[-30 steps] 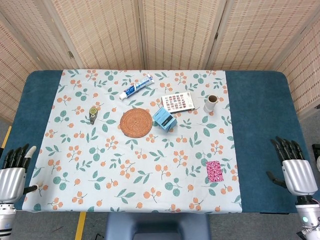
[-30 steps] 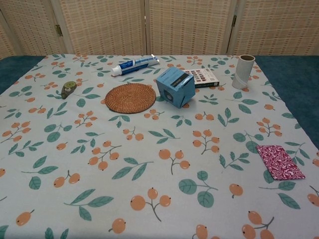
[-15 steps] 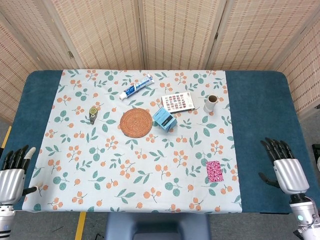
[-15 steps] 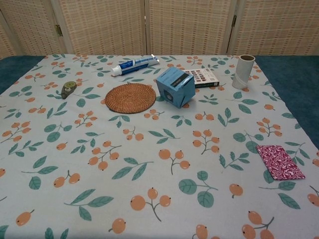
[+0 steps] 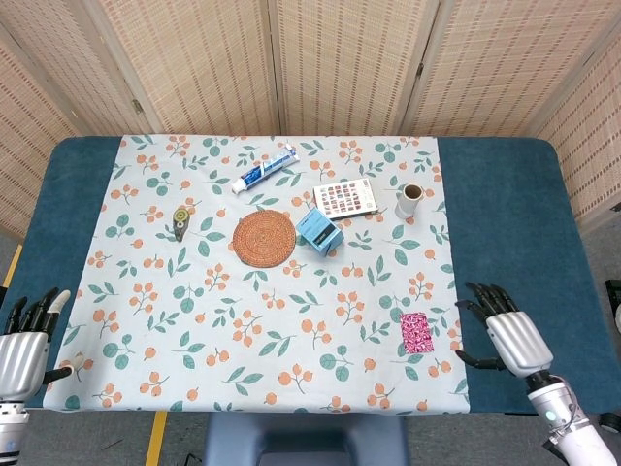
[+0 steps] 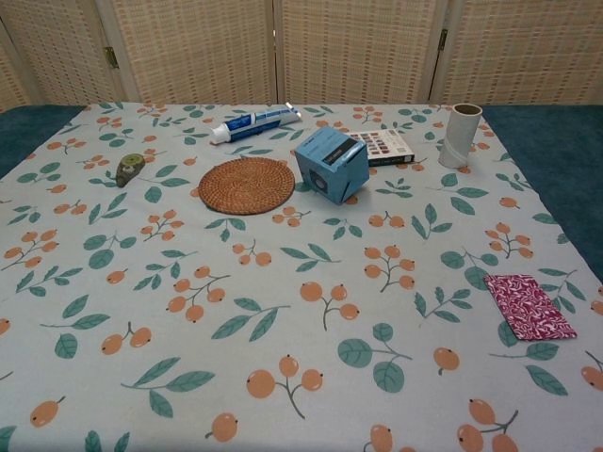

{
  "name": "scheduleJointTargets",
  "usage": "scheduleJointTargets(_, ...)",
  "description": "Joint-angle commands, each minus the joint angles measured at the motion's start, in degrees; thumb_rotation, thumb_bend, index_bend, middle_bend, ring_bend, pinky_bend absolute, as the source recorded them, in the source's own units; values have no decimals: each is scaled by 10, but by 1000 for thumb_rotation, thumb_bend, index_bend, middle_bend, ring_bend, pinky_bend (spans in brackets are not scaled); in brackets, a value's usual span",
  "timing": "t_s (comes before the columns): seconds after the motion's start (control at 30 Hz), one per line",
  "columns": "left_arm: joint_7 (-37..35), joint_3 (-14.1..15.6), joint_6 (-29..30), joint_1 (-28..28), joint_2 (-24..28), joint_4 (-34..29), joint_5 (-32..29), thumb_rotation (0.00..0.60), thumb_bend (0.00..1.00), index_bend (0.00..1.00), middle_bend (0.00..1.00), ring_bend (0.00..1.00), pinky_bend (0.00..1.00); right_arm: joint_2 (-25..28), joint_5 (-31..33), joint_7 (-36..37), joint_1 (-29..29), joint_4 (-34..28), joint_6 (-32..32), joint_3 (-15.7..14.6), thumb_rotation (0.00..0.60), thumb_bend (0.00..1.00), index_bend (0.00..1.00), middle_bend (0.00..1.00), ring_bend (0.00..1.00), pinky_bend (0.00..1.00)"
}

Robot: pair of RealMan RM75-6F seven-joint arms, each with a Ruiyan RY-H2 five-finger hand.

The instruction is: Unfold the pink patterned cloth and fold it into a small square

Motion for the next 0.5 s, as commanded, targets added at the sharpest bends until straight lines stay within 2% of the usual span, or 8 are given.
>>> scheduleJointTargets(0.03, -1, 1, 1, 1, 1, -1, 1, 600, 190, 89, 105, 178, 0, -12, -8, 11, 10, 8, -8, -3, 182, 262, 350, 73, 0, 0)
scheduleJointTargets(0.1, -2, 1, 3, 3, 1, -2, 3, 600, 190, 89, 110, 186, 0, -17, -14, 15, 16, 16, -14, -6, 150, 262, 367, 76, 0, 0)
scheduleJointTargets(0.5, -8, 6, 8, 5, 1, -6, 14, 600, 190, 98, 125, 204, 0, -74, -12, -10, 52, 73, -80, -23, 137, 262, 369, 69, 0, 0)
